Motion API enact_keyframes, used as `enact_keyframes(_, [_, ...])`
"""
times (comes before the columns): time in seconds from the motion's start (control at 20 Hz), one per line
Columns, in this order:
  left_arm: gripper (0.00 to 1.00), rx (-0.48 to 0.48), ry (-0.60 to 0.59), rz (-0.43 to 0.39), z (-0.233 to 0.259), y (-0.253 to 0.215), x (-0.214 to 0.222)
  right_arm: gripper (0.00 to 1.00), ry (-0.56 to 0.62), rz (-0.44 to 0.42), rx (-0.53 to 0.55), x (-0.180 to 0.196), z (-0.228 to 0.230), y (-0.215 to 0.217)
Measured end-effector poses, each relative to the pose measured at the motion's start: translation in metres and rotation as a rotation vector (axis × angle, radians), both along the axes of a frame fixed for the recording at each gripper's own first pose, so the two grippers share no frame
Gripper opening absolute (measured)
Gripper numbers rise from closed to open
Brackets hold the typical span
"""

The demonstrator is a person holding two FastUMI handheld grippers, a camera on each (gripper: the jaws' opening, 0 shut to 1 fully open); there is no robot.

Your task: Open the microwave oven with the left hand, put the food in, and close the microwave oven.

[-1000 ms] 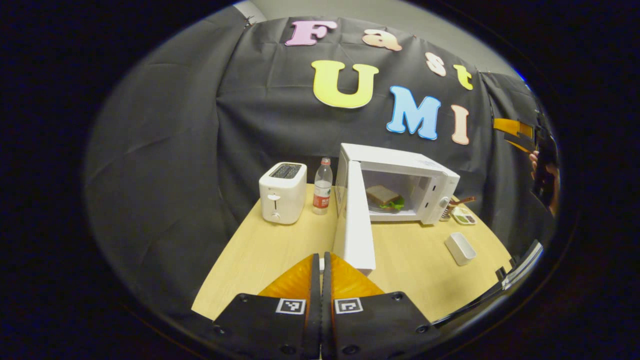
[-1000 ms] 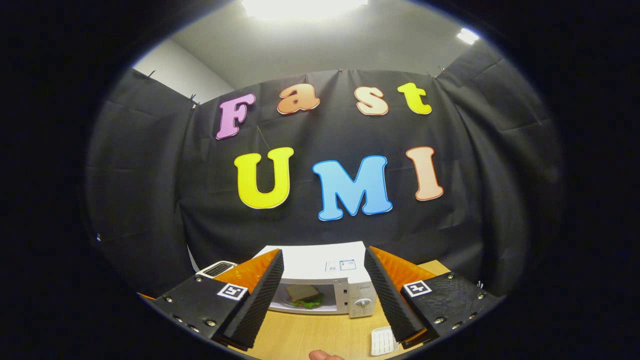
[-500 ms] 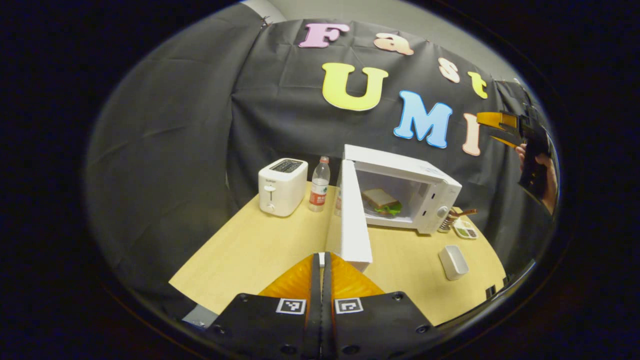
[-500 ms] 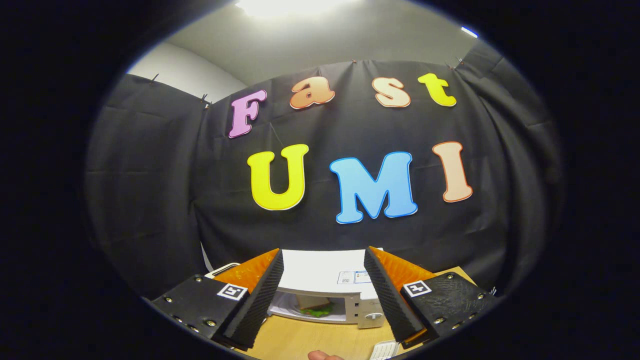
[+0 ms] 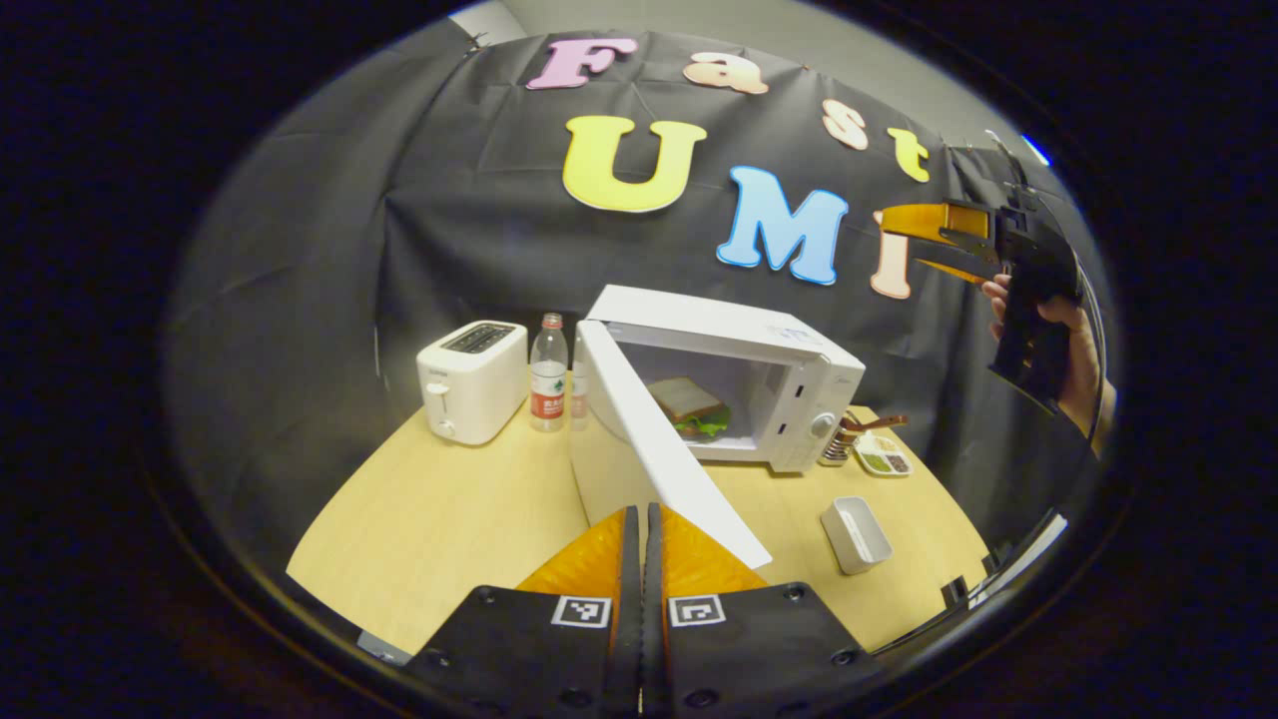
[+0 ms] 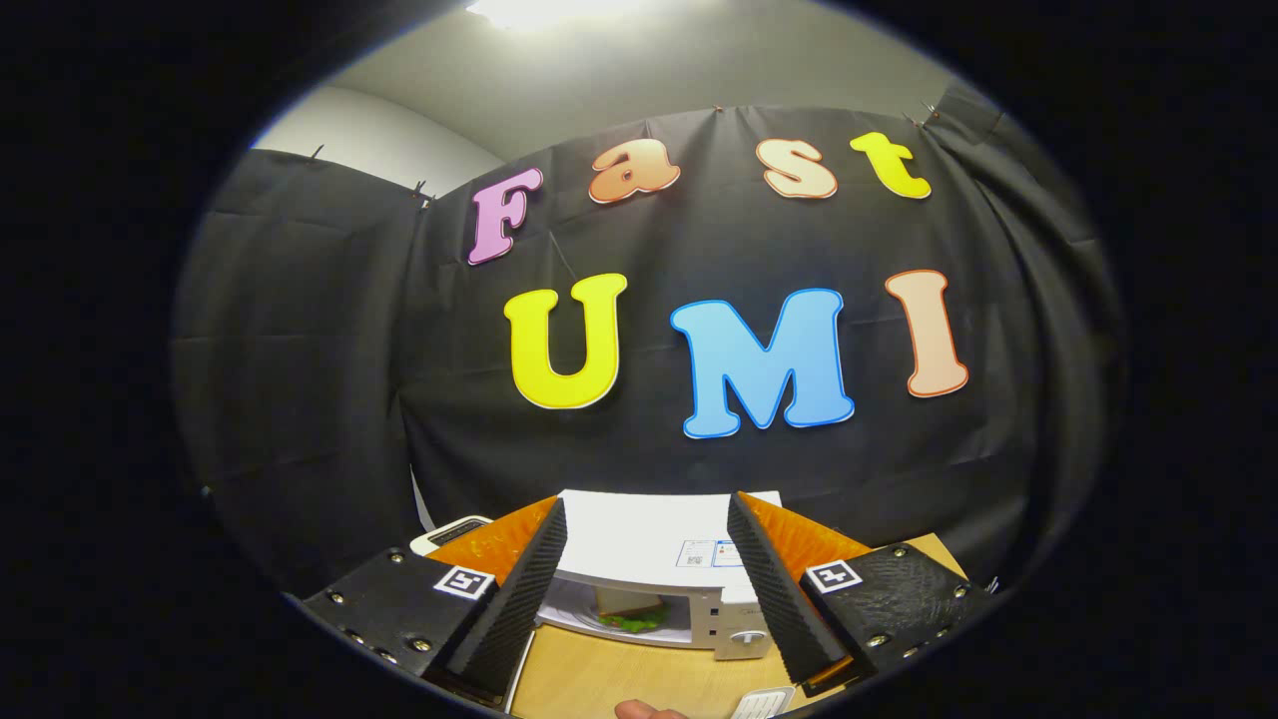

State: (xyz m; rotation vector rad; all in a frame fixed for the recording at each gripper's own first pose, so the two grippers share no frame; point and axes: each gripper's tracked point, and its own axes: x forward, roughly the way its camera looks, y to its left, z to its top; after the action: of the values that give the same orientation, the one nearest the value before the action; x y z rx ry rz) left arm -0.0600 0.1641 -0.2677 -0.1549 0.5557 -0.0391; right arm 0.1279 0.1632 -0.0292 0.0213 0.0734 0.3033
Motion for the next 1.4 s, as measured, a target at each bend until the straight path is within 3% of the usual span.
enact_keyframes(0.35, [0.07,-0.045,-0.004,-0.099,-0.005,-0.058,0.050,0.98,0.001,-0.060,-0.015,0.014,-0.001,-0.050])
enact_keyframes(0.85, [0.07,-0.051,-0.023,-0.145,-0.013,-0.103,0.124,0.98,0.040,-0.050,0.003,0.034,-0.016,-0.071])
enact_keyframes(1.4, [0.07,-0.078,-0.017,-0.218,-0.040,-0.155,0.185,0.98,-0.009,-0.194,-0.020,0.009,-0.002,-0.142])
